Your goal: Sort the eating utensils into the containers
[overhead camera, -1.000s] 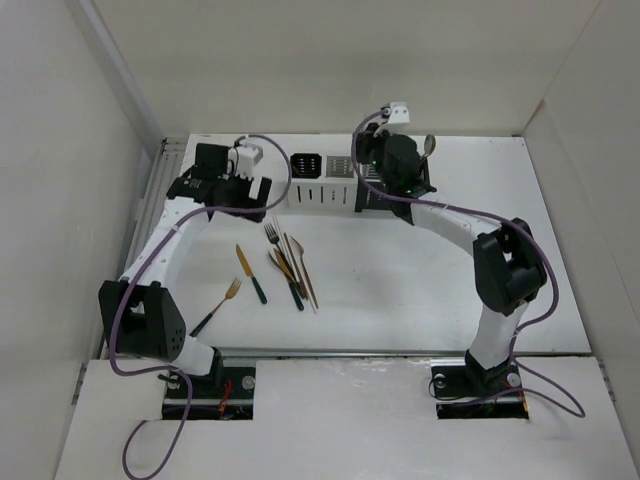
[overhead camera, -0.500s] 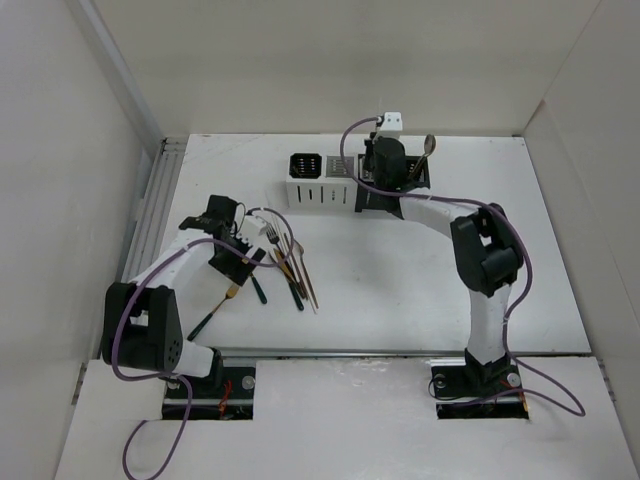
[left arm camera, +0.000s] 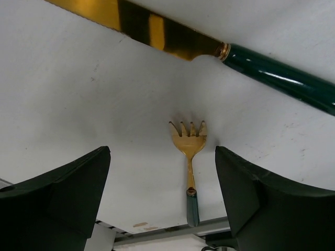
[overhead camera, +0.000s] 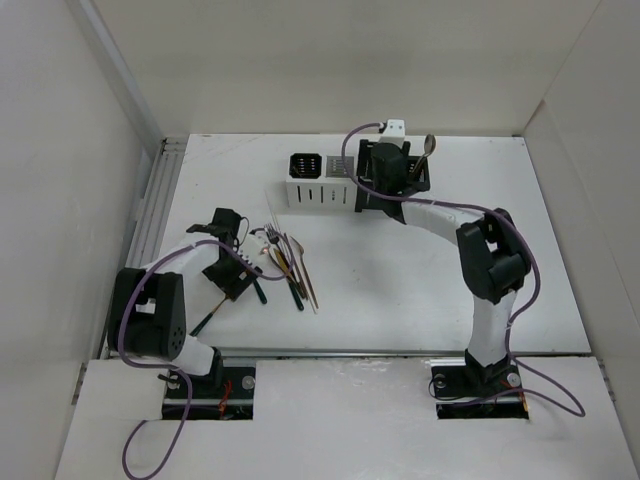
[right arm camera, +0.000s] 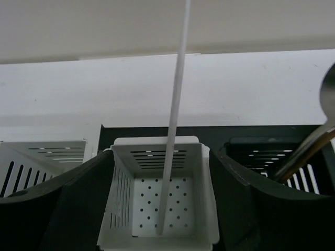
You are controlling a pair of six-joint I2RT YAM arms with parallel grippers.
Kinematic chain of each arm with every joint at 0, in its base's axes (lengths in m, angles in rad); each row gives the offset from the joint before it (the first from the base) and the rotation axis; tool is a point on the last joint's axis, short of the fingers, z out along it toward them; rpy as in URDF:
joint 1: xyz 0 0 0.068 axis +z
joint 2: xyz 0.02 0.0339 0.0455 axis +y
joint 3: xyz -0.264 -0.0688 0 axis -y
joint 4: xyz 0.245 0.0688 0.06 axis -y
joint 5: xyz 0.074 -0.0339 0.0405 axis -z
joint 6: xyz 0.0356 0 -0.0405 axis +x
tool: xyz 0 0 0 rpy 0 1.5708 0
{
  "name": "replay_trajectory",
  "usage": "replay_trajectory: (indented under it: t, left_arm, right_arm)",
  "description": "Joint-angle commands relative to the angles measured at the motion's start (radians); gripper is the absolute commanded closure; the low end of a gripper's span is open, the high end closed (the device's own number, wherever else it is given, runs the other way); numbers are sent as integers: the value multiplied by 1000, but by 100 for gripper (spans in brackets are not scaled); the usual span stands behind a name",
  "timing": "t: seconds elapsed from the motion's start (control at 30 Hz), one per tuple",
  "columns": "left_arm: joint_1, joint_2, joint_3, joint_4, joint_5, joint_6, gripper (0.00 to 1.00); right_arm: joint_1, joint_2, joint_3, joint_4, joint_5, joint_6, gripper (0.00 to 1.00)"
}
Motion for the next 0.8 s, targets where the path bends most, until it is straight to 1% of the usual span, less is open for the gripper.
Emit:
replay_trajectory:
  t: [0.0, 0.13, 0.17, 0.27, 0.3, 0.33, 0.4, 0.43, 0.47, 0.6, 0.77]
  left_arm:
    - [5, -4, -6, -47, -31, 65, 22]
    - [5, 16, 3, -151, -65, 132, 23]
    - [5, 45, 3, -177, -74, 132, 23]
    - [5, 91, -6, -191, -106, 143, 28]
    - [5, 123, -20, -191, -106, 143, 32]
    - [5, 137, -34, -191, -106, 143, 44]
    - [5, 175, -43, -159, -94, 114, 62]
    - [5, 184, -43, -148, -94, 105, 74]
    - [5, 184, -43, -137, -83, 93, 99]
    - [27, 185, 4, -128, -39, 68, 100]
    - [71, 73, 113, -199, -2, 100, 100]
  right_arm:
    - [6, -106, -5, 9, 34, 22, 21]
    - [6, -156, -24, 8, 34, 22, 17]
    - [6, -166, -24, 8, 34, 22, 16]
    - [6, -193, -24, 8, 34, 22, 14]
    - [6, -205, -24, 8, 43, 22, 13]
    - [6, -206, -24, 8, 43, 22, 13]
    - [6, -235, -24, 8, 52, 22, 13]
    - [6, -235, -33, 8, 52, 22, 13]
    - [6, -250, -33, 8, 63, 22, 13]
    - [6, -294, -62, 8, 74, 22, 12]
    - [6, -341, -81, 8, 83, 13, 12]
